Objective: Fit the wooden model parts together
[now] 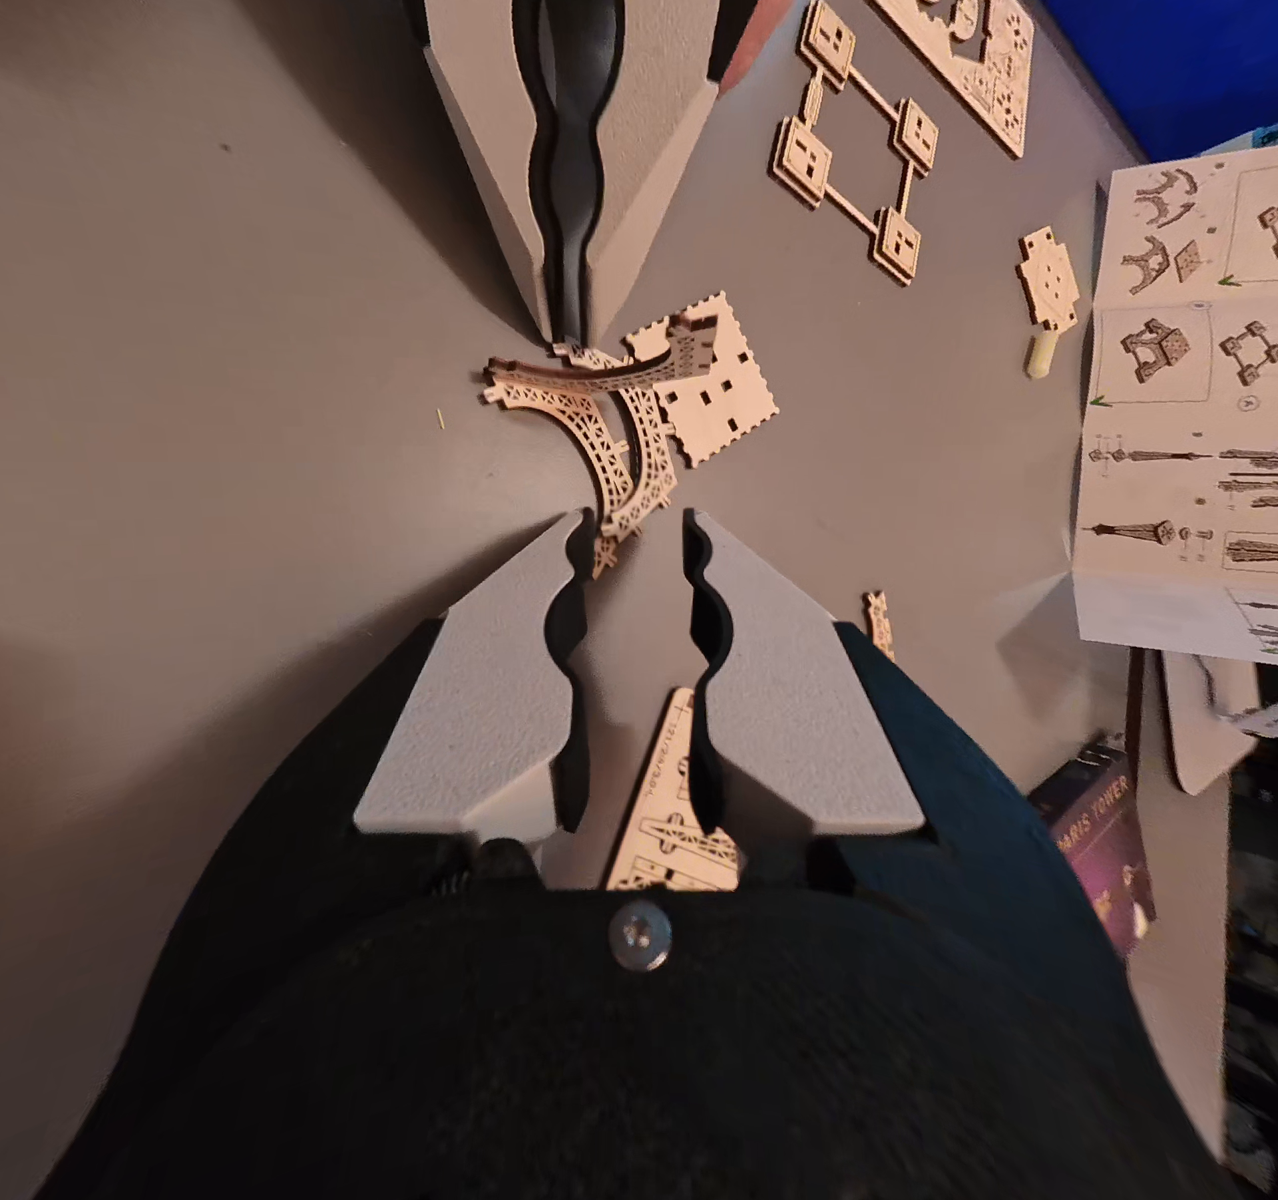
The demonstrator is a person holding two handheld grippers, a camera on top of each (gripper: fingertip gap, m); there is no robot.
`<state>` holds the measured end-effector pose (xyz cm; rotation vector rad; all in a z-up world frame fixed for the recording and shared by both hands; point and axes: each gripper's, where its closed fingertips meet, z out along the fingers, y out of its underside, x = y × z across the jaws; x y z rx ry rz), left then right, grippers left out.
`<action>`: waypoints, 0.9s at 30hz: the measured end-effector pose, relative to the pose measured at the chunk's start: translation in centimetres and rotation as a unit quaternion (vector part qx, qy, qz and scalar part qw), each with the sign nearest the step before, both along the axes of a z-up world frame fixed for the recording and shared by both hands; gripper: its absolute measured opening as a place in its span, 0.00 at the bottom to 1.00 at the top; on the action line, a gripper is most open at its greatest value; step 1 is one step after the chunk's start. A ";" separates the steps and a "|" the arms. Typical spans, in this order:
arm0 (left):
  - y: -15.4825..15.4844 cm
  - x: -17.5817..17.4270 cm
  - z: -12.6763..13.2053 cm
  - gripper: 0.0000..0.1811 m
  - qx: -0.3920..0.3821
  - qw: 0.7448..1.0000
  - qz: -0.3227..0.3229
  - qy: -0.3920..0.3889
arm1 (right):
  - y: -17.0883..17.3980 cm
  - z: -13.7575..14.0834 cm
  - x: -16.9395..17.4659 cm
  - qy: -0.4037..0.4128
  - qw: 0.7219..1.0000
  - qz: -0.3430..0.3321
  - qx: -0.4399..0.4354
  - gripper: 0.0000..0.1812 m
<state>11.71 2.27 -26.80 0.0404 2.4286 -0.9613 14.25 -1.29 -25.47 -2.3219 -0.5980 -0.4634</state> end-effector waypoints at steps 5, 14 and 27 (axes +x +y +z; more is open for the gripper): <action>-0.2 0.1 -0.1 0.01 -0.001 1.000 -0.002 0.008 | 0.2 -0.8 -0.1 0.027 1.000 -0.013 -0.008 0.07; -0.3 0.0 0.0 0.00 -0.004 1.000 -0.004 0.012 | -0.3 -0.8 0.3 0.093 0.994 -0.057 0.010 0.07; -0.7 -0.2 0.3 0.00 -0.013 1.000 -0.010 0.005 | 0.0 -0.8 0.5 0.113 0.991 -0.072 0.022 0.06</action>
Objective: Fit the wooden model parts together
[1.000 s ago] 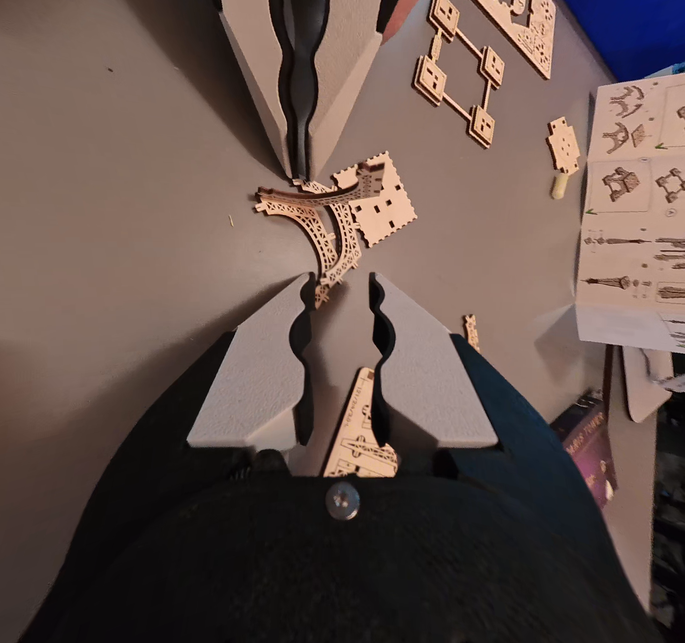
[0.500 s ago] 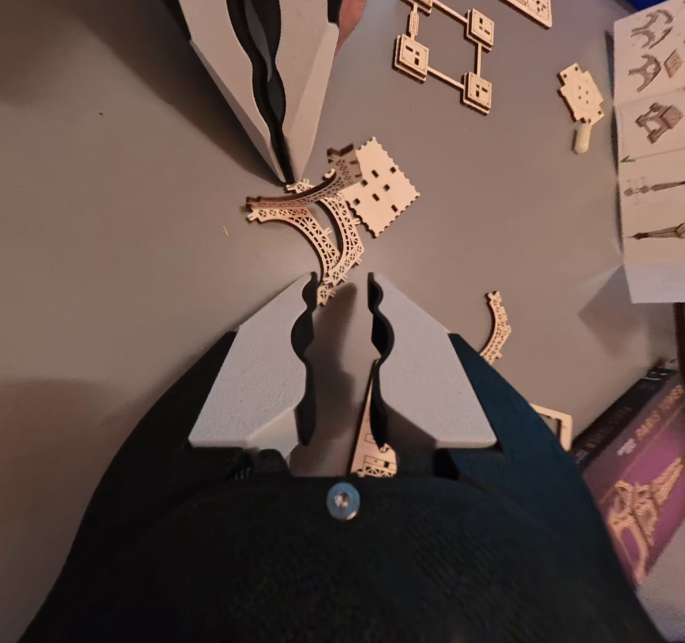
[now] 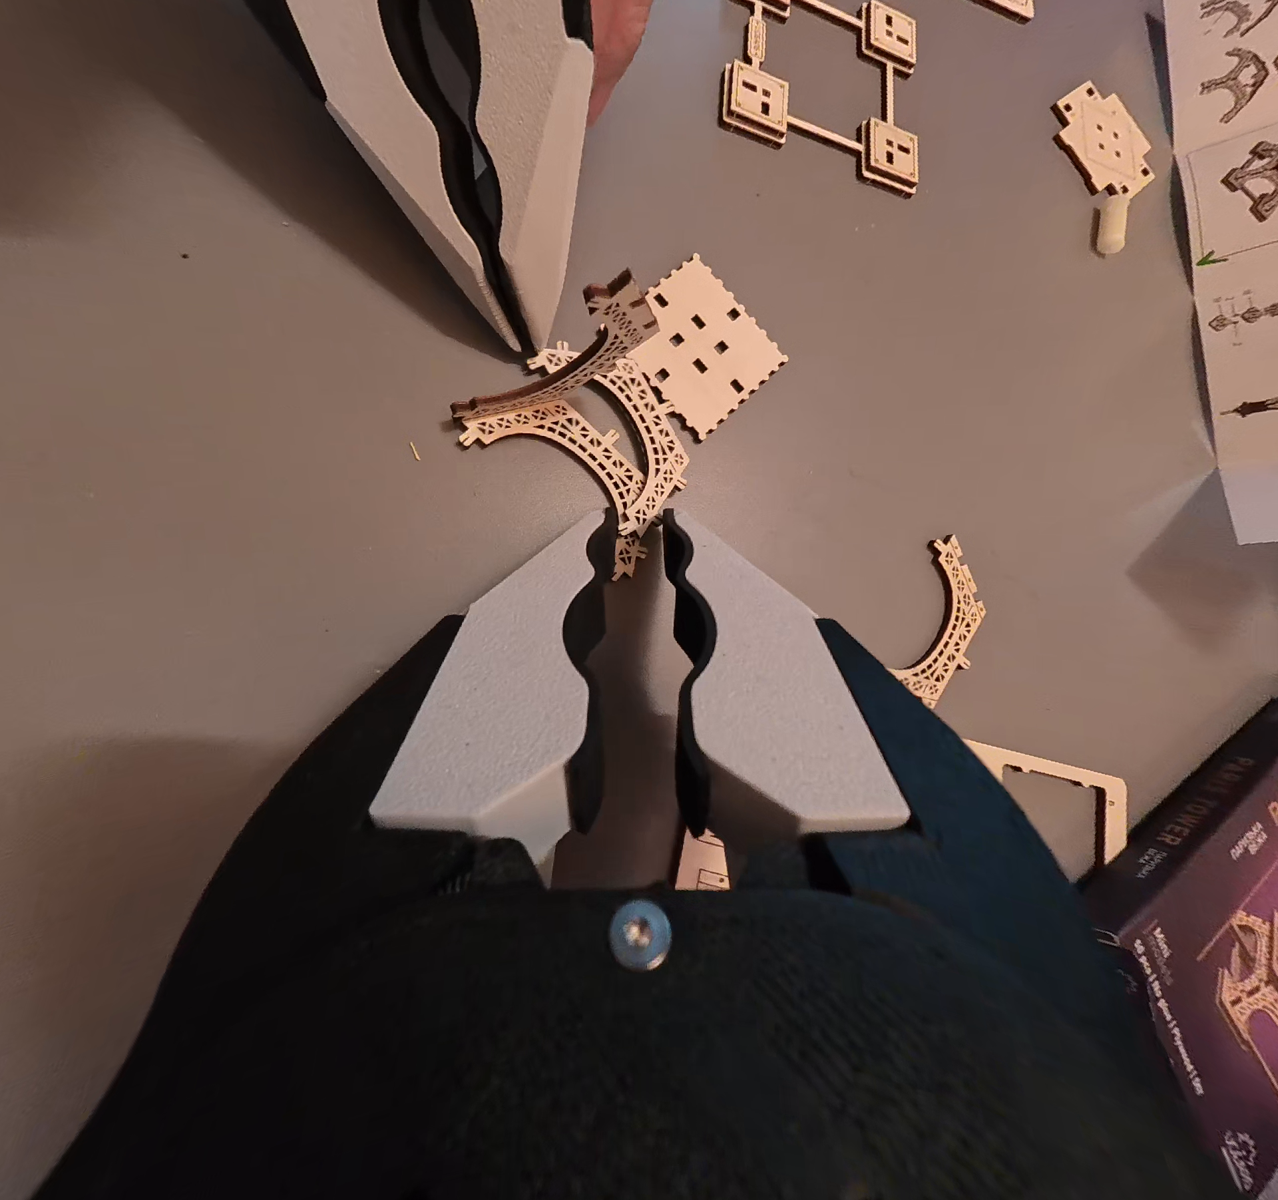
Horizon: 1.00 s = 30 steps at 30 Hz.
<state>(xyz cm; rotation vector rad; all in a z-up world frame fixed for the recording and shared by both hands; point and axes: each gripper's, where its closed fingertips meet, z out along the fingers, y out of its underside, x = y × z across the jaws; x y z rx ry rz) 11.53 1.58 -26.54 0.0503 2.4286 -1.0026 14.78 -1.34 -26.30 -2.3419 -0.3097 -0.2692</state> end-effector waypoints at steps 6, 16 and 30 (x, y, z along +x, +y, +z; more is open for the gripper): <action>-0.1 0.0 0.1 0.00 -0.007 1.000 0.002 0.003 | -0.2 0.2 0.0 0.008 1.000 -0.002 0.002 0.06; 1.9 1.4 2.2 0.11 -0.088 0.993 0.053 0.060 | -1.0 2.8 2.8 -0.148 0.989 -0.016 0.022 0.06; 0.2 6.7 8.2 0.15 -0.113 0.990 0.064 0.057 | 0.7 10.1 2.9 -0.506 0.862 0.026 0.018 0.05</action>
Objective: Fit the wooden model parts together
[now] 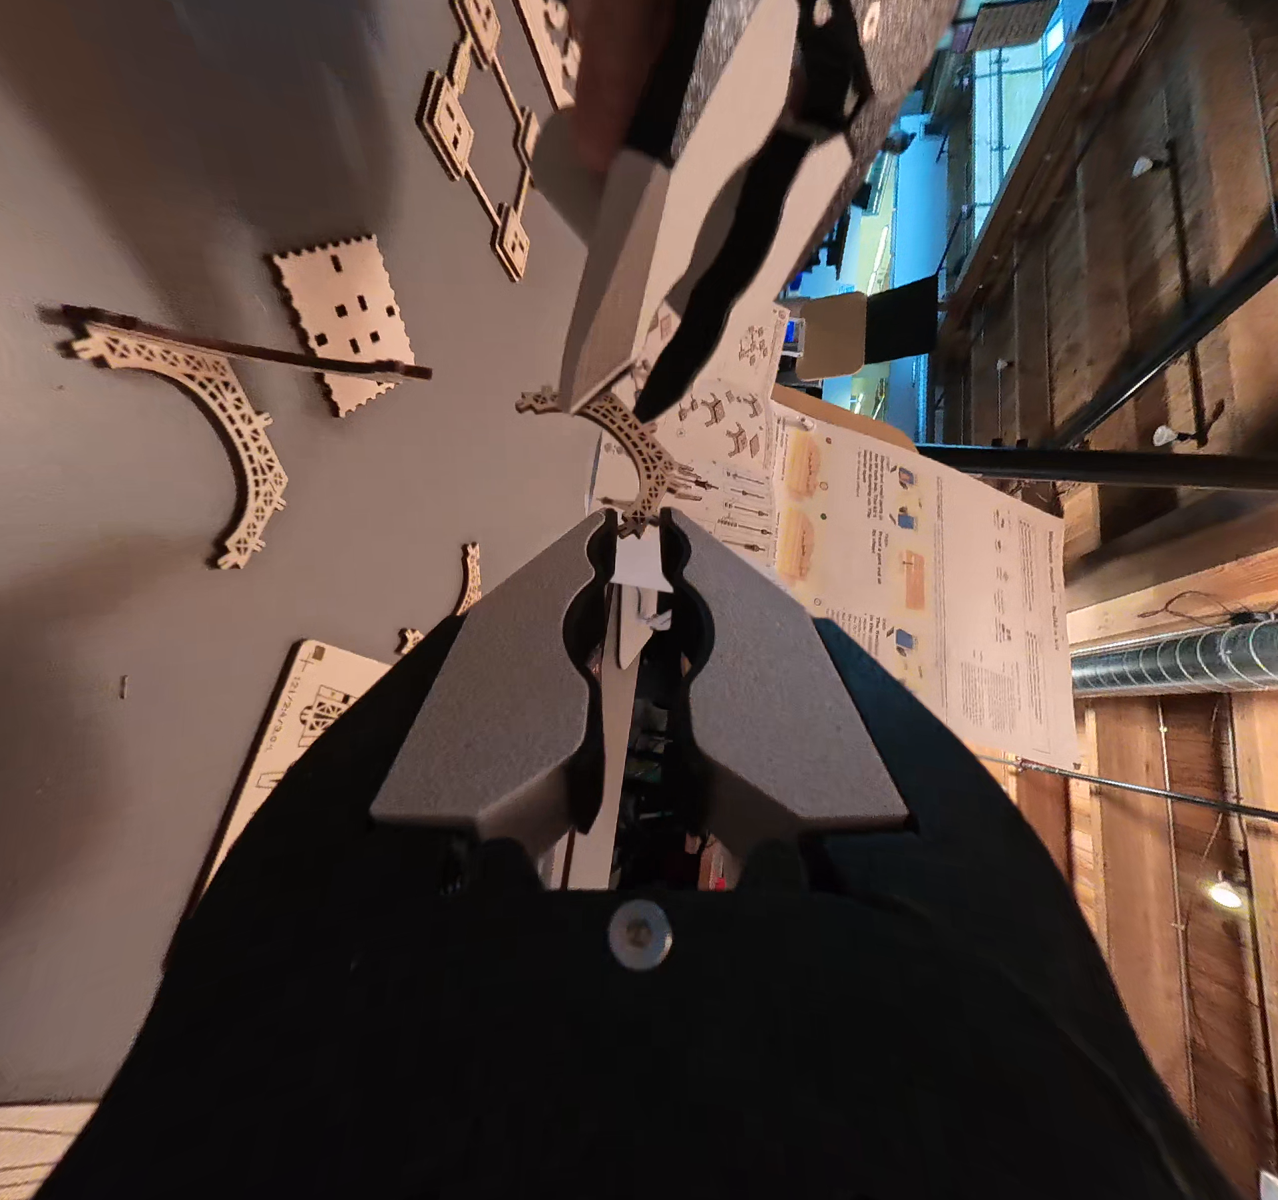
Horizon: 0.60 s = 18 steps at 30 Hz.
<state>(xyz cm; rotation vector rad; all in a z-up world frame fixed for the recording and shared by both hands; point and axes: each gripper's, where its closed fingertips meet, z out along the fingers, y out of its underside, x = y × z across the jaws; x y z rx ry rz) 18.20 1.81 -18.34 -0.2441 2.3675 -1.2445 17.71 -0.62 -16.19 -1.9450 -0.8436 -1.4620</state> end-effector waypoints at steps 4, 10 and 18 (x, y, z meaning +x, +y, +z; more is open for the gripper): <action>-0.2 0.1 0.2 0.04 -0.009 1.000 -0.027 0.000 | -0.1 0.4 -0.3 0.010 1.000 0.008 0.016 0.06; 0.4 0.0 2.8 0.04 -0.105 0.982 -0.051 -0.146 | -1.0 4.4 -1.5 0.229 0.938 0.083 0.248 0.30; 0.2 -4.3 7.3 0.04 0.009 0.783 -0.025 -0.621 | 0.0 5.6 -4.2 0.172 0.948 0.140 0.228 0.20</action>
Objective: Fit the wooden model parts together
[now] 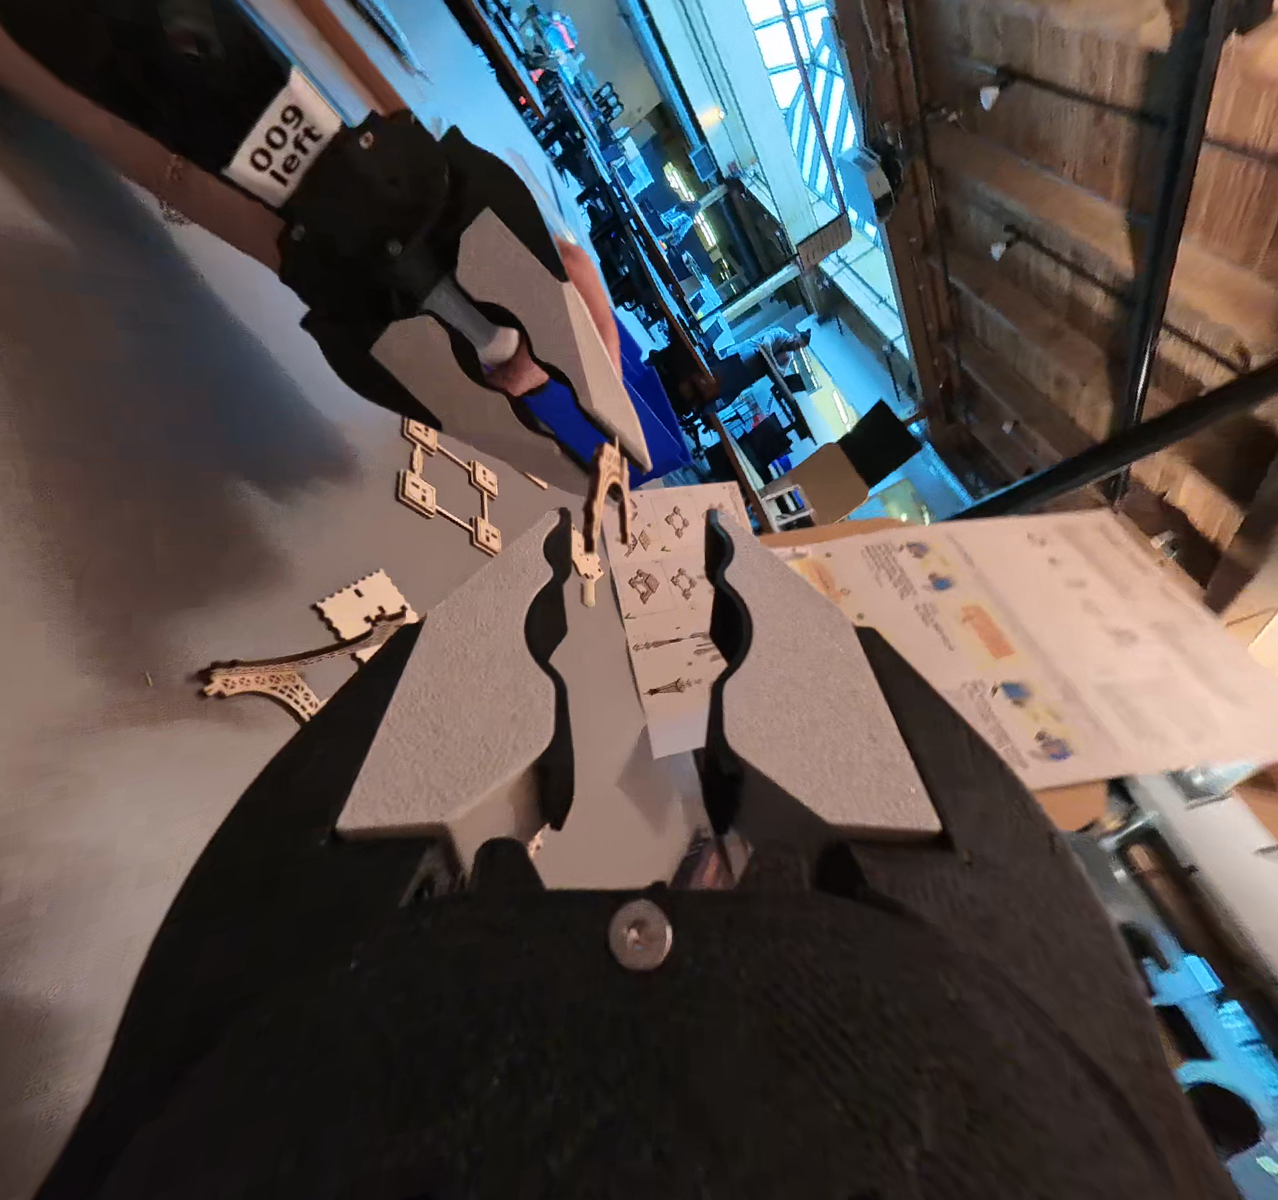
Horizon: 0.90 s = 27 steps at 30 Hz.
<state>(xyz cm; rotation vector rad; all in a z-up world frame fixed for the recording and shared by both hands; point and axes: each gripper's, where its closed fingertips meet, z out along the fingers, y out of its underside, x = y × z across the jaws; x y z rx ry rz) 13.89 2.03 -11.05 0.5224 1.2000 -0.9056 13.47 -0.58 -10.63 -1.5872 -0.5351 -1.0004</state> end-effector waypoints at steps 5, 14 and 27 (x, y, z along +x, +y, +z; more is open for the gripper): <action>0.6 -1.0 1.0 0.04 -0.037 0.999 -0.016 -0.022 | 0.8 -0.2 -0.9 -0.063 0.997 -0.008 -0.035 0.17; 1.0 -1.3 1.0 0.04 -0.044 0.999 -0.023 -0.015 | 1.2 0.5 -1.7 -0.104 0.994 -0.002 -0.022 0.00; -0.2 2.3 -3.3 0.08 -0.034 0.963 0.002 0.268 | -1.0 -3.5 4.6 -0.109 0.967 -0.168 -0.160 0.00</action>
